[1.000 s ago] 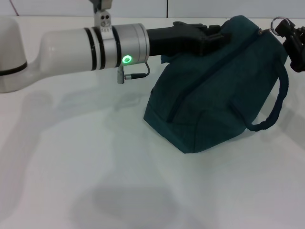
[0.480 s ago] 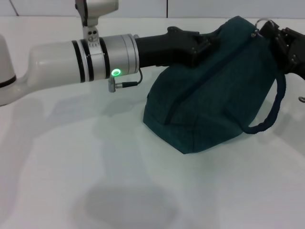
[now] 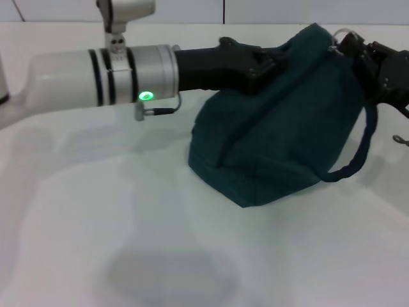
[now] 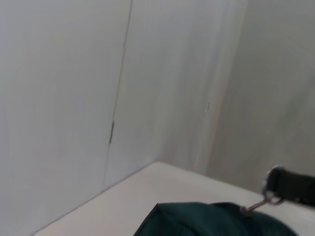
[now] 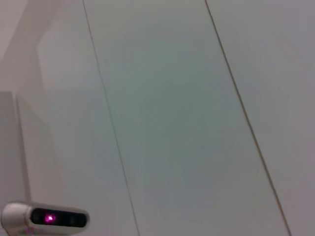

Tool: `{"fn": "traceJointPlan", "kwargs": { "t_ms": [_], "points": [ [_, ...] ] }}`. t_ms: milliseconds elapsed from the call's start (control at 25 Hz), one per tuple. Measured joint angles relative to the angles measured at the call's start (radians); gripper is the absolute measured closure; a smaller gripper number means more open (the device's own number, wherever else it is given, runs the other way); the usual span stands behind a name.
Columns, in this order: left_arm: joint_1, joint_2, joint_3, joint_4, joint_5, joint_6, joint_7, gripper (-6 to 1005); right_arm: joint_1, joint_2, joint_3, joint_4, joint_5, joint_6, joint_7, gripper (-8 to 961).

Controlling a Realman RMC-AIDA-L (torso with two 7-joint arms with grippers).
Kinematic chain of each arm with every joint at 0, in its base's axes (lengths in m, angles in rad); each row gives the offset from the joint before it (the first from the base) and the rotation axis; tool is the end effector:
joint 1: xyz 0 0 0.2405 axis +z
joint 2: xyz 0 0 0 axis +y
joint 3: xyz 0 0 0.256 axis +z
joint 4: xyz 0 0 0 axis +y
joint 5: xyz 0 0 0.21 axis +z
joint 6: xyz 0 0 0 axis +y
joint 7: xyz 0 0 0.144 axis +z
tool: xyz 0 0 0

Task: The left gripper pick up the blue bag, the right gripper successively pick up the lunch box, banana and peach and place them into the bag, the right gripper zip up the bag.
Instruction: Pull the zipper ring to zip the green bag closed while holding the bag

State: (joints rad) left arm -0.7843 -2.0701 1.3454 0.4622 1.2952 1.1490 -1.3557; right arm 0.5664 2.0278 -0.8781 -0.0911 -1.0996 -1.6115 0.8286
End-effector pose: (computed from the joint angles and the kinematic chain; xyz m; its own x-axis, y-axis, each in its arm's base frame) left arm -0.1440 0.3928 -0.0681 0.7621 0.2506 0.5970 0.3888 -0.9144 -0.1126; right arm 0.2480 0.3310 -0.0002 0.4293 0.0158 -0.9030 -0.5700 -0.7709 -0.2844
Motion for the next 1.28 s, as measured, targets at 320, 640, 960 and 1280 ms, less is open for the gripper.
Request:
{"fn": "traceJointPlan", "kwargs": {
  "t_ms": [320,640,960,1280],
  "points": [
    [0.119,0.016,-0.007,0.185,0.096,0.002,-0.061,963,0.014,0.0,0.008,0.065,0.062,-0.025,0.001,937],
    [0.128,0.017,-0.01,0.178,0.101,-0.003,-0.062,959,-0.005,0.0,0.009,0.066,0.136,0.077,0.004,937],
    [0.127,0.015,-0.045,0.177,0.104,-0.007,-0.06,954,-0.02,-0.001,0.006,0.056,0.145,0.157,0.041,937],
    [0.126,0.011,-0.051,0.175,0.104,-0.007,-0.056,949,-0.044,-0.007,-0.007,0.025,0.144,0.125,0.049,893]
  ]
}}
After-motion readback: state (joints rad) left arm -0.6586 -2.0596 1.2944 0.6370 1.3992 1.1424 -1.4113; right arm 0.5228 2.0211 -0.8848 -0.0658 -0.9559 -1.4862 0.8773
